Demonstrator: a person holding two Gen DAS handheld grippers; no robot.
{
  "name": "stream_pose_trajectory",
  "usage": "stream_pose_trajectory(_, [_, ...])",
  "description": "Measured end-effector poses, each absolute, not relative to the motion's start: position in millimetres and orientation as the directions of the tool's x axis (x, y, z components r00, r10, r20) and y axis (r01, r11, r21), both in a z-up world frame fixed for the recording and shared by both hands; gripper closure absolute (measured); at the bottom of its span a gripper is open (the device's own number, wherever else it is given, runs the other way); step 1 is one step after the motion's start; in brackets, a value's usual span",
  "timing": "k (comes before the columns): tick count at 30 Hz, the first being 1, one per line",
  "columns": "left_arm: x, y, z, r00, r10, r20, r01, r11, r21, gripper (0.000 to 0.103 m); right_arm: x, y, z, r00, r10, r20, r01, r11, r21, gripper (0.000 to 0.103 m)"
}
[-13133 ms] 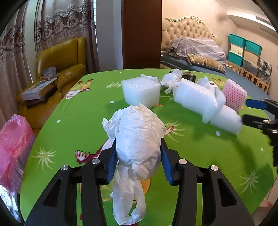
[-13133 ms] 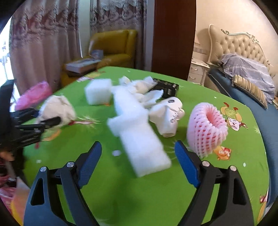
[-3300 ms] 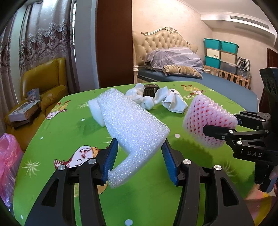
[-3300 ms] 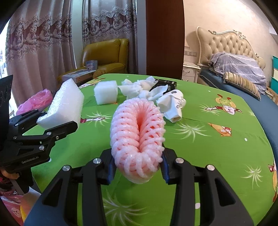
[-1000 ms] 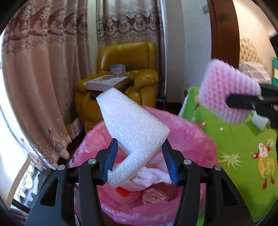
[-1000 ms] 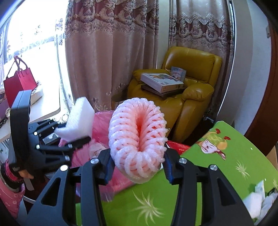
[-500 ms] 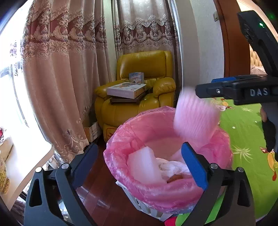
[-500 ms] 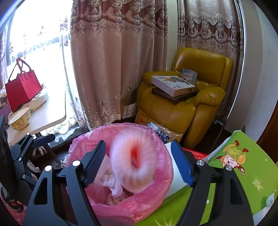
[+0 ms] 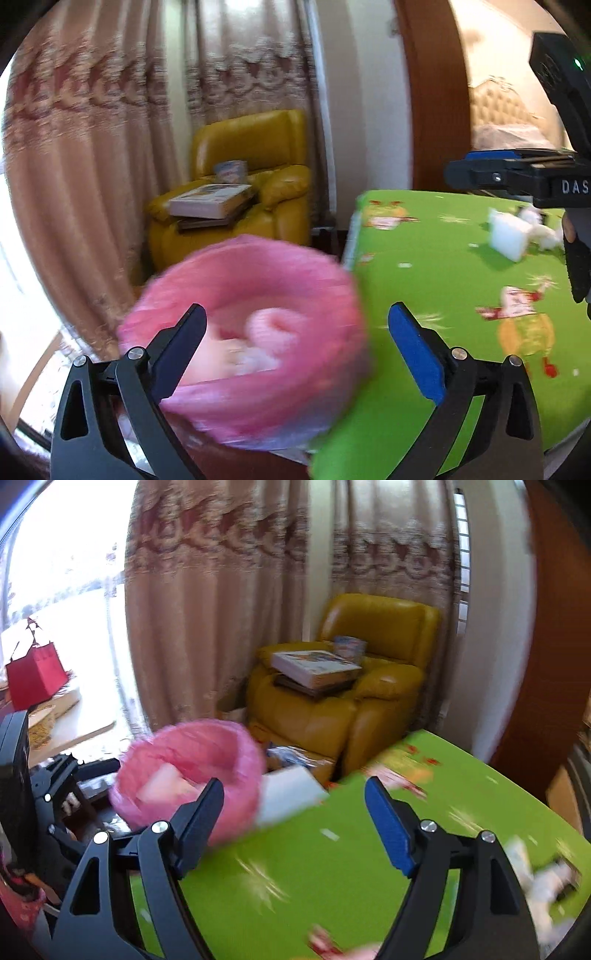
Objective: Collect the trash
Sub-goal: 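Move both grippers back over the table toward the paper and tissues, then grasp the crumpled printed white paper with the right gripper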
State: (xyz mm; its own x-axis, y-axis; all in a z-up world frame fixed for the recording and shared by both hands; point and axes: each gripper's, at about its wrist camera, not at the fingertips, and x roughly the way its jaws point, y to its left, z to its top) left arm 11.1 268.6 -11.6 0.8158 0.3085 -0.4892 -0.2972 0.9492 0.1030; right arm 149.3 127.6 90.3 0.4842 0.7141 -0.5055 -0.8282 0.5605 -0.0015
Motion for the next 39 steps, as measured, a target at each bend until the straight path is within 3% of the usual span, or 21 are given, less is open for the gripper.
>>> stream_pose_trajectory(10, [91.8,143.5,-16.7,0.834,0.076,-0.546,-0.066,0.997,0.038,0.009,190.1,-58.4,49.5,0.670,0.495,-0.553,-0.596,0.803,-0.003,0.022])
stream_pose_trajectory(17, [127.9,73.9,-26.3,0.831,-0.005,-0.556,0.012,1.000,0.009,0.009,199.7,-150.8,19.3,0.725,0.370,-0.581,-0.454,0.891,0.002,0.022])
stream_pose_trajectory(23, [153.5,40.0,-41.4,0.807,-0.011,-0.590,0.037,0.999,0.032,0.009,211.8,-191.5,-6.9,0.727,0.296,-0.619,-0.343,0.938,0.047,0.021])
stream_pose_trajectory(30, [153.9,32.7,-42.9,0.810,0.064,-0.582,-0.008,0.995,0.097,0.009,250.8,-198.3,-18.9,0.700,0.249,-0.669,-0.253,0.963,0.094,0.020])
stream_pose_trajectory(33, [154.4,28.6,-42.4,0.809,0.080,-0.582,-0.011,0.992,0.122,0.013,262.3,-187.7,-24.1,0.687,0.221,-0.692,-0.242,0.968,0.068,0.014])
stream_pose_trajectory(39, [154.6,24.1,-44.1,0.803,0.083,-0.590,0.007,0.989,0.148,0.014,276.1,-166.4,-31.0,0.654,0.177,-0.736,-0.260,0.966,0.001,0.017])
